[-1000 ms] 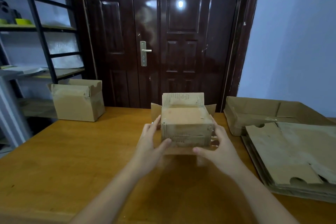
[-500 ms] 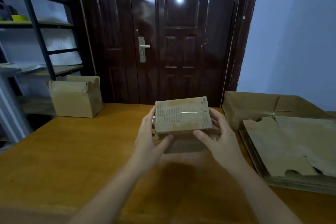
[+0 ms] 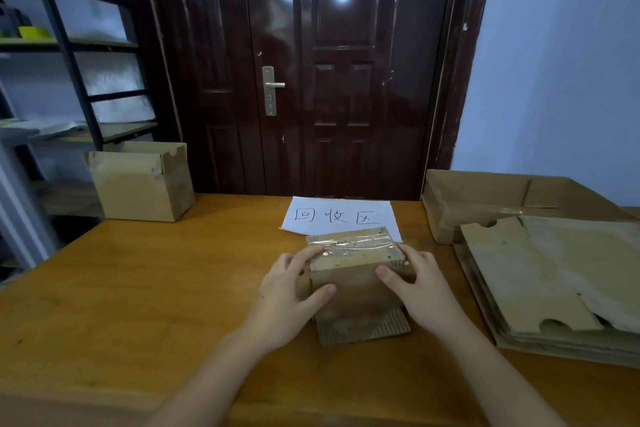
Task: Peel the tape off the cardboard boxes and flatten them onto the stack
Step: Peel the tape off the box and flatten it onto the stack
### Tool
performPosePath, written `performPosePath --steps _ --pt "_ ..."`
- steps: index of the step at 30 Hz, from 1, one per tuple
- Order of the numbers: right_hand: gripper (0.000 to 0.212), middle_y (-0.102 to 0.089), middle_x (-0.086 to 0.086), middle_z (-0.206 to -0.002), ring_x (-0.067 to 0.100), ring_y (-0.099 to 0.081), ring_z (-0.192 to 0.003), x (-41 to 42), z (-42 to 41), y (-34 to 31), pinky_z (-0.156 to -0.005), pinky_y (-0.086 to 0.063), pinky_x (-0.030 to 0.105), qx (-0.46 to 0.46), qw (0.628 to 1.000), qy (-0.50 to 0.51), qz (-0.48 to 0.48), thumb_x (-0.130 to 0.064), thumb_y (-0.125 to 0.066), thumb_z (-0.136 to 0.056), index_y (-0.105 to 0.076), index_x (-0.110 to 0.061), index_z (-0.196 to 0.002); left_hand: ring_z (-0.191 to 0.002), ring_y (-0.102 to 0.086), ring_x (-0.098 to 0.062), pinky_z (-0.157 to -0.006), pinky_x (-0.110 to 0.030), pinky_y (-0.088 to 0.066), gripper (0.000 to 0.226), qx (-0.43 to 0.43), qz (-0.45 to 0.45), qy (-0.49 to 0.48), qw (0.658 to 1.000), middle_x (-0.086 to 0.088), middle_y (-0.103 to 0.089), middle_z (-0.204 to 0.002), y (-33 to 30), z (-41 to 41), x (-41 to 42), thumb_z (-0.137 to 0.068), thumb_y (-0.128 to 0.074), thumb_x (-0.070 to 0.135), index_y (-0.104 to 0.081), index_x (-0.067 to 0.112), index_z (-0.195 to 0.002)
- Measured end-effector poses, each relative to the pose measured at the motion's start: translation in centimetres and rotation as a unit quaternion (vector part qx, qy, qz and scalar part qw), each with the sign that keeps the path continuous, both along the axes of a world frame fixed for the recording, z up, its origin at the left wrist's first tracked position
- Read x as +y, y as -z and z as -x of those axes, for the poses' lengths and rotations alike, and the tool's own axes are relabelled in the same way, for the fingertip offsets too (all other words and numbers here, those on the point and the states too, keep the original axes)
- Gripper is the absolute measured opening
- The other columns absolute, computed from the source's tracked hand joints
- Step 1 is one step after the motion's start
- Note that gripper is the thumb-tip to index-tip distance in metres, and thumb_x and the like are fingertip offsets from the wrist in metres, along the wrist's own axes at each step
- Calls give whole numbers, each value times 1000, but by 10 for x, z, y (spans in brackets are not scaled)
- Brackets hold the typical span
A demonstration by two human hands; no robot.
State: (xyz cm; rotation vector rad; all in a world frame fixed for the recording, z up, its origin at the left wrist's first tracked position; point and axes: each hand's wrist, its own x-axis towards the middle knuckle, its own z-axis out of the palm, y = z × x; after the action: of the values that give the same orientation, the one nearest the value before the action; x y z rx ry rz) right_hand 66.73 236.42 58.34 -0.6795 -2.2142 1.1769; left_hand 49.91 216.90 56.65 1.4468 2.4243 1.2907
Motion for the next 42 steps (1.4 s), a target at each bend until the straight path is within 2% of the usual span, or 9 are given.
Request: performPosePath --steps 4,7,13,18,21,23,28,36,42 --pt "53 -42 -38 -112 -10 -47 -97 5 0 8 -70 -42 12 -10 999 -17 47 -45 -64 -94 -31 -55 -134 -121 -35 -6 -104 -37 -37 53 -8 35 24 999 29 -35 -120 0 9 -6 -89 -35 81 -28 75 -141" --pt "49 -45 -36 -115 -6 -50 -103 9 4 6 -80 -50 18 -25 998 -33 41 -43 -61 -97 -33 -55 -134 -122 -21 2 -105 -34 -22 47 44 66 39 996 35 -24 -128 -11 19 -12 -92 -27 81 -30 77 -139" --pt "31 -57 -24 -125 4 -54 -119 10 14 8 -86 -48 16 -53 995 -55 58 -45 -52 -101 -48 -46 -132 -154 21 -5 -117 -32 10 56 192 106 78 973 26 -5 -167 -28 36 -20 -100 -66 27 -46 58 -143" --pt "55 -46 -16 -141 9 -44 -131 2 23 -2 -101 -41 29 -81 995 -29 47 -41 -54 -102 -35 -33 -152 -154 -13 1 -126 -34 -8 53 197 67 84 975 29 -32 -160 -30 32 -18 -92 -76 28 -55 44 -139" --pt "52 -49 -17 -140 -2 -47 -126 -15 15 -12 -100 -47 25 39 990 74 -112 -26 -64 -98 -44 -38 -144 -138 -35 -5 -114 -35 -27 50 241 57 52 968 22 -46 -148 -26 27 -18 -91 -72 46 -55 46 -138" --pt "39 -51 -24 -132 -6 -47 -125 -29 7 -17 -96 -43 16 105 973 27 -203 -32 -60 -97 -50 -43 -133 -128 -39 -8 -104 -31 -28 51 260 48 35 964 17 -51 -136 -22 20 -15 -89 -63 57 -55 46 -138" --pt "58 -46 -23 -144 -2 -34 -138 -35 -5 -9 -115 -33 26 -37 938 -86 -333 -35 -76 -86 -54 -37 -140 -111 -46 -15 -95 -36 -37 54 292 4 -20 956 10 -52 -119 -12 -1 0 -87 -59 64 -58 38 -134" --pt "72 -43 -15 -150 4 -34 -142 -34 -1 14 -117 -29 26 7 955 -70 -288 -12 -79 -81 -49 -32 -143 -133 -48 -21 -114 -44 -30 82 311 -23 -52 949 0 -56 -138 11 -21 16 -72 -78 69 -55 20 -134" --pt "73 -40 -16 -152 5 -33 -143 -31 -1 22 -116 -26 26 22 955 -72 -286 -11 -74 -83 -45 -34 -145 -133 -47 -21 -112 -39 -28 76 288 -36 -66 955 -1 -57 -138 12 -22 19 -74 -81 61 -56 19 -133"
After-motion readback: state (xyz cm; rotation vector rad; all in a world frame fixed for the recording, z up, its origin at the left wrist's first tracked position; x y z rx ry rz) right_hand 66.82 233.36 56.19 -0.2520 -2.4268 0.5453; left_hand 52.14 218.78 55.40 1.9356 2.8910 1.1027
